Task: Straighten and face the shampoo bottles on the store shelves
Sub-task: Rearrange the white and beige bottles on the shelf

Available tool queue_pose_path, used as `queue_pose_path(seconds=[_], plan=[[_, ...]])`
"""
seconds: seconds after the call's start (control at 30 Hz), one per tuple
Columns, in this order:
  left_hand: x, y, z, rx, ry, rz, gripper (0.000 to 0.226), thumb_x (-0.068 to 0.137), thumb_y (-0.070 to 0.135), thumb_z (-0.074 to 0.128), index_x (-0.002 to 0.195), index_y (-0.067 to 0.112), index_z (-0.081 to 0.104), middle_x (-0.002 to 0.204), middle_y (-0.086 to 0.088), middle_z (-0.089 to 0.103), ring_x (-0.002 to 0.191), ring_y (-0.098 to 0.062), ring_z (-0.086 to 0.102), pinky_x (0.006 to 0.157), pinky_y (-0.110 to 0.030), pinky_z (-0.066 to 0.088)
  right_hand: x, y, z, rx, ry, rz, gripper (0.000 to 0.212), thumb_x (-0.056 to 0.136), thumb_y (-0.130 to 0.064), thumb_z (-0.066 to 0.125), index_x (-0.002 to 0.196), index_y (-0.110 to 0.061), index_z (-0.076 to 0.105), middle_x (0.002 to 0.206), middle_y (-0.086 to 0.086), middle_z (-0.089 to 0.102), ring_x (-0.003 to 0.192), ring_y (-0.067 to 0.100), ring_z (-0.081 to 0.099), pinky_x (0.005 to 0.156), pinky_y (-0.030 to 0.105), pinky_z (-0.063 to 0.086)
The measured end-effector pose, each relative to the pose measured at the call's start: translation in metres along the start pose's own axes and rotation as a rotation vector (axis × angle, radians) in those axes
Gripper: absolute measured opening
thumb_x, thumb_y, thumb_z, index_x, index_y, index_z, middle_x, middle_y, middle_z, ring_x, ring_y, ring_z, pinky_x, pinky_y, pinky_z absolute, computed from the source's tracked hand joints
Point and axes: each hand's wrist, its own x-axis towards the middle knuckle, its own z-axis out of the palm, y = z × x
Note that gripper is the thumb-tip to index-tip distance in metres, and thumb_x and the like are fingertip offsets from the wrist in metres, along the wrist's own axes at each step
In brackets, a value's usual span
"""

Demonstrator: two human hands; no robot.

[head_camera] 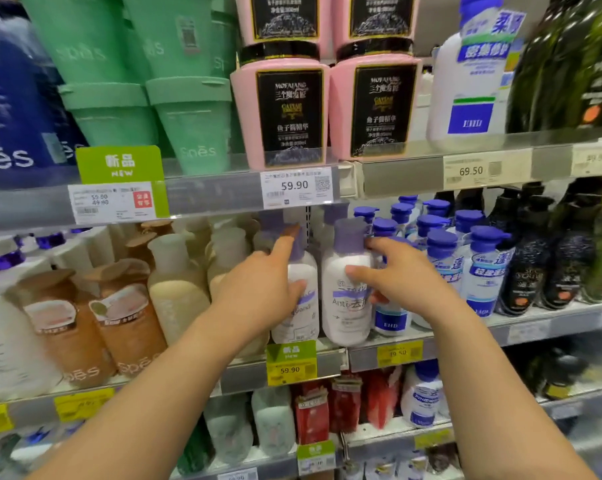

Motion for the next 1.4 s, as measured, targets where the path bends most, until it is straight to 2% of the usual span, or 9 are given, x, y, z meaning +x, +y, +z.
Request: queue_pose_path(seconds=[0.07, 0.3, 0.5, 0.63, 0.87, 1.03, 1.23, 1.33, 1.4], plan=[[0.006, 0.001, 0.003, -0.044, -0.033, -0.004, 0.084, 0.092, 0.045, 0.054, 0.152, 0.039, -0.005, 0.087, -0.004, 0.061, 0.088, -0.026, 0.061, 0.062, -0.033, 0.044, 0.005, 0.002, -0.002, -0.02, -0.076, -0.031, 0.034, 0.088, -0.035, 0.072, 0.119, -0.037, 0.058, 0.094, -0.013, 0.072, 0.058, 0.01, 0.071, 0.07, 0.036, 0.062], [0.011, 0.0, 0.011, -0.053, 0.043, -0.008, 0.08, 0.091, 0.044, 0.055, 0.151, 0.037, 0.002, 0.08, -0.005, 0.064, 0.084, -0.027, 0.061, 0.064, -0.036, 0.048, 0.014, 0.006, 0.0, -0.093, -0.029, -0.102, 0.04, 0.08, -0.045, 0.079, 0.115, -0.034, 0.063, 0.089, -0.015, 0.07, 0.055, 0.004, 0.068, 0.067, 0.03, 0.058], [0.01, 0.004, 0.012, 0.0, 0.099, -0.023, 0.078, 0.09, 0.047, 0.055, 0.148, 0.04, 0.004, 0.081, -0.005, 0.064, 0.084, -0.029, 0.062, 0.06, -0.035, 0.047, 0.016, 0.008, 0.007, -0.253, 0.098, -0.098, 0.059, 0.069, -0.062, 0.08, 0.108, -0.02, 0.065, 0.102, -0.002, 0.068, 0.093, 0.018, 0.063, 0.074, 0.036, 0.05], [0.008, 0.003, 0.012, 0.024, 0.128, -0.027, 0.078, 0.089, 0.051, 0.055, 0.149, 0.042, 0.004, 0.083, -0.005, 0.064, 0.085, -0.029, 0.061, 0.06, -0.035, 0.048, 0.011, 0.007, 0.017, -0.32, 0.177, -0.126, 0.065, 0.071, -0.064, 0.077, 0.111, -0.016, 0.061, 0.112, 0.005, 0.063, 0.103, 0.026, 0.061, 0.078, 0.038, 0.048], [0.008, 0.002, 0.009, 0.068, 0.111, -0.022, 0.077, 0.09, 0.055, 0.052, 0.149, 0.042, 0.004, 0.09, -0.006, 0.063, 0.09, -0.029, 0.061, 0.064, -0.037, 0.051, 0.005, 0.01, 0.019, -0.287, 0.209, -0.098, 0.06, 0.074, -0.063, 0.074, 0.107, -0.015, 0.062, 0.107, 0.005, 0.062, 0.099, 0.027, 0.061, 0.079, 0.041, 0.05], [0.007, 0.003, 0.007, 0.077, 0.099, 0.016, 0.077, 0.09, 0.055, 0.052, 0.151, 0.039, 0.006, 0.077, 0.001, 0.051, 0.087, -0.027, 0.06, 0.061, -0.036, 0.049, -0.001, 0.01, 0.014, -0.22, 0.199, -0.076, 0.056, 0.078, -0.057, 0.076, 0.114, -0.015, 0.065, 0.111, 0.006, 0.069, 0.1, 0.026, 0.064, 0.084, 0.043, 0.053], [0.005, -0.004, 0.006, 0.022, 0.084, 0.031, 0.081, 0.09, 0.057, 0.051, 0.149, 0.047, -0.004, 0.091, -0.005, 0.067, 0.093, -0.028, 0.062, 0.067, -0.04, 0.054, -0.005, 0.008, 0.017, -0.177, 0.192, -0.044, 0.04, 0.079, -0.053, 0.076, 0.104, -0.024, 0.07, 0.099, 0.001, 0.071, 0.081, 0.021, 0.068, 0.077, 0.044, 0.056], [0.0, -0.008, 0.005, -0.01, 0.058, 0.059, 0.081, 0.091, 0.056, 0.052, 0.148, 0.05, -0.005, 0.085, -0.003, 0.067, 0.088, -0.026, 0.063, 0.067, -0.041, 0.055, -0.008, 0.006, 0.018, -0.208, 0.207, -0.036, 0.04, 0.08, -0.051, 0.076, 0.107, -0.023, 0.07, 0.105, 0.002, 0.071, 0.089, 0.021, 0.067, 0.079, 0.043, 0.055], [-0.004, -0.012, 0.001, -0.019, 0.077, 0.077, 0.076, 0.091, 0.055, 0.053, 0.149, 0.049, 0.004, 0.088, -0.003, 0.067, 0.088, -0.027, 0.063, 0.066, -0.04, 0.055, -0.012, 0.005, 0.02, -0.205, 0.278, -0.048, 0.045, 0.082, -0.05, 0.075, 0.115, -0.019, 0.069, 0.115, 0.004, 0.067, 0.1, 0.022, 0.064, 0.084, 0.042, 0.054]])
